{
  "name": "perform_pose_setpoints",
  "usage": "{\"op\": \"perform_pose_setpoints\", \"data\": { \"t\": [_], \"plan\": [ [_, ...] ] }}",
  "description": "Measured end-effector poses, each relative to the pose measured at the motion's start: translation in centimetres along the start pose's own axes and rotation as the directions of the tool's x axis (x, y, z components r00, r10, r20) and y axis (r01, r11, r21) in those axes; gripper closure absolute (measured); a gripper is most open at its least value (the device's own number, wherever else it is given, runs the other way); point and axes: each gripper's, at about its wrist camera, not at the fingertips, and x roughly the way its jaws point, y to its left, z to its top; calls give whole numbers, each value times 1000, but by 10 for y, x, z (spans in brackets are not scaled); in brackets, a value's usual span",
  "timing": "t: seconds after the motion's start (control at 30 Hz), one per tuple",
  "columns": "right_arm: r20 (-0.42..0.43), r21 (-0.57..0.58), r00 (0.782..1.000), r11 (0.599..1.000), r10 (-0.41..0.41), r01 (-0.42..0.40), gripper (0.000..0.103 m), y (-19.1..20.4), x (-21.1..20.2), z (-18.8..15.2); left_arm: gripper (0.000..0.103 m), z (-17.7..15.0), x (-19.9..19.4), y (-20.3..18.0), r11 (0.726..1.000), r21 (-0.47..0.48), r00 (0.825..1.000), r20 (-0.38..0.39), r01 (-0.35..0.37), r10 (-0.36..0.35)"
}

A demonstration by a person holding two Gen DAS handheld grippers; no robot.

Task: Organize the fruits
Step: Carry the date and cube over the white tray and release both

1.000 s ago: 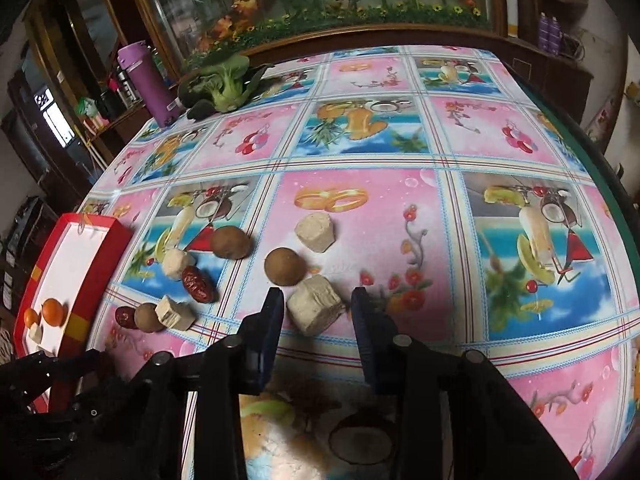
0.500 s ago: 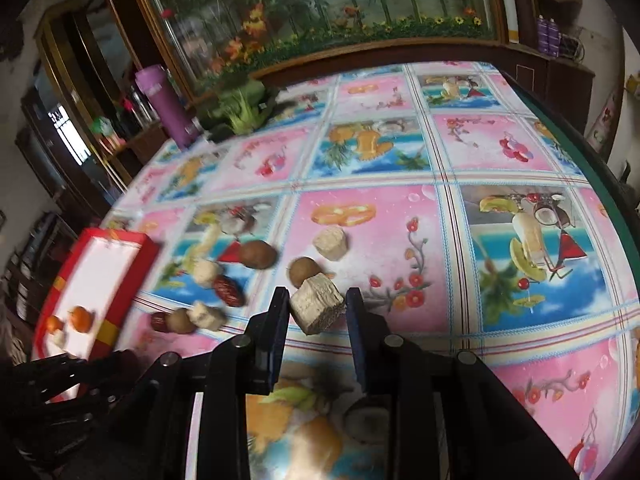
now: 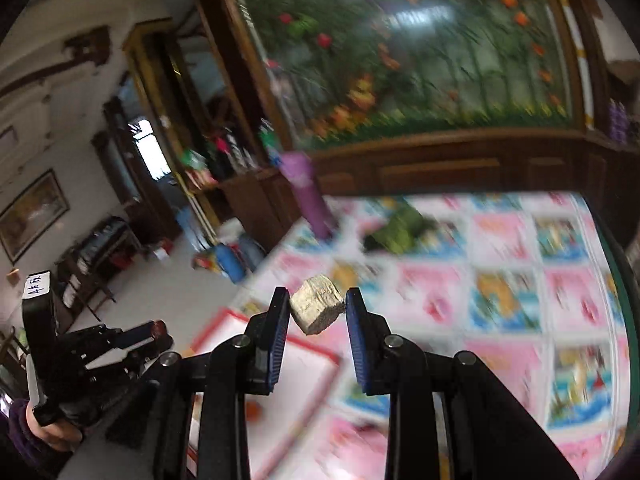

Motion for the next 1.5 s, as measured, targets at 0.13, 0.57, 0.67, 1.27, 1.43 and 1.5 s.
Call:
{"op": "perform_pose_setpoints", "data": {
  "t": [0.13,0.57,0.67,1.27,1.43,1.5],
  "plan": [
    [-10,-34,997,997,72,-72,75,48,17,37,75,42,-53,70,988,-50,984,101,-144,149],
    [-504,-63,863,997,2,-39,76,75,213,-127,74,-5,28,118,977,-178,992,-72,-120,109],
    [-545,-59,838,998,-16,-19,76,69,235,-145,74,-34,84,110,977,-181,978,-191,-114,79],
    [-506,-38,860,995,59,-91,61,65,210,-138,68,-72,150,116,959,-241,936,-349,-146,55],
    [-379,-10,920,994,97,-109,59,13,133,-127,59,-69,109,85,978,-152,967,-231,-145,107],
    [-350,11,933,996,90,-92,56,-14,109,-126,53,-68,92,68,986,-125,979,-182,-112,89]
  ]
}}
